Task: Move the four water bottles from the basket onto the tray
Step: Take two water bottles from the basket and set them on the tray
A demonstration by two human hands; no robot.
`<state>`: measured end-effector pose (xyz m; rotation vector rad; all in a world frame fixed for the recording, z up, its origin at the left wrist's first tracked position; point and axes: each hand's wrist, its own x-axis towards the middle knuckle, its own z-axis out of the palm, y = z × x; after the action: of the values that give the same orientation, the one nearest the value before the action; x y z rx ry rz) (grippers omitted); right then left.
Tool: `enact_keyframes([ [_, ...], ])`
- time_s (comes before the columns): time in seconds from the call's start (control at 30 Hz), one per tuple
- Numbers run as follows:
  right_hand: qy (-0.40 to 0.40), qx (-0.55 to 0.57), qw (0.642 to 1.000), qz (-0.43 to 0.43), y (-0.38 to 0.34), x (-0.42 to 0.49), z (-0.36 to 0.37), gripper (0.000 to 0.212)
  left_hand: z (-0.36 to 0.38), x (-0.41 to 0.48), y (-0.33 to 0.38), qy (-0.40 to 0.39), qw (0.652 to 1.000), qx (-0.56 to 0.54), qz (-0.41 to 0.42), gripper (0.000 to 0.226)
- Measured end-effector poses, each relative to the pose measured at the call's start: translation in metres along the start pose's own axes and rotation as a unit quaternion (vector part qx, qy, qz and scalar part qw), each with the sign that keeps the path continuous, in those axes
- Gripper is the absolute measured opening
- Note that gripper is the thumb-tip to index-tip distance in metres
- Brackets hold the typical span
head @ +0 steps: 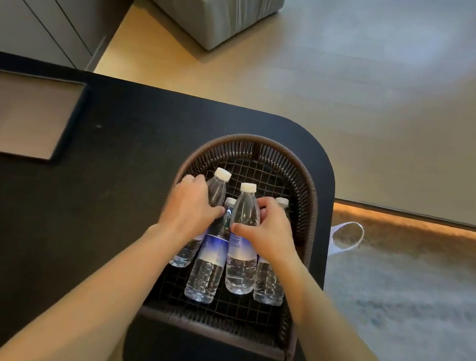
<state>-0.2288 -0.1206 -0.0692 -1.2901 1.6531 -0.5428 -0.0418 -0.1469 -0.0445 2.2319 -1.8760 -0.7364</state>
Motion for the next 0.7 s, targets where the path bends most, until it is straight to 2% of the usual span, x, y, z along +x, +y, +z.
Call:
enact_keyframes([
  [0.07, -0.025, 0.061, 0.998, -0.021, 0.002, -0.020, 0.000, 0.057, -0.005, -0.020, -0.010, 0.015, 0.999, -0.043, 0.028, 0.043],
  [0.13, -0.038, 0.098, 0.994, -0.036, 0.004, -0.036, 0.001, 0.062, -0.008, -0.041, -0.021, 0.031, 0.997, -0.065, 0.038, 0.054],
  [0.27, -0.014, 0.094, 0.991, -0.089, 0.008, -0.061, 0.000, 0.067, -0.010, -0.072, -0.038, 0.051, 0.990, -0.124, 0.036, 0.072],
  [0.5, 0.066, 0.059, 0.980, -0.176, -0.010, -0.094, -0.006, 0.074, -0.029, -0.102, -0.052, 0.108, 0.969, -0.204, 0.092, 0.061],
  [0.7, 0.109, 0.050, 0.966, -0.228, -0.068, -0.125, 0.005, 0.073, -0.072, -0.127, -0.067, 0.146, 0.942, -0.278, 0.116, 0.063],
])
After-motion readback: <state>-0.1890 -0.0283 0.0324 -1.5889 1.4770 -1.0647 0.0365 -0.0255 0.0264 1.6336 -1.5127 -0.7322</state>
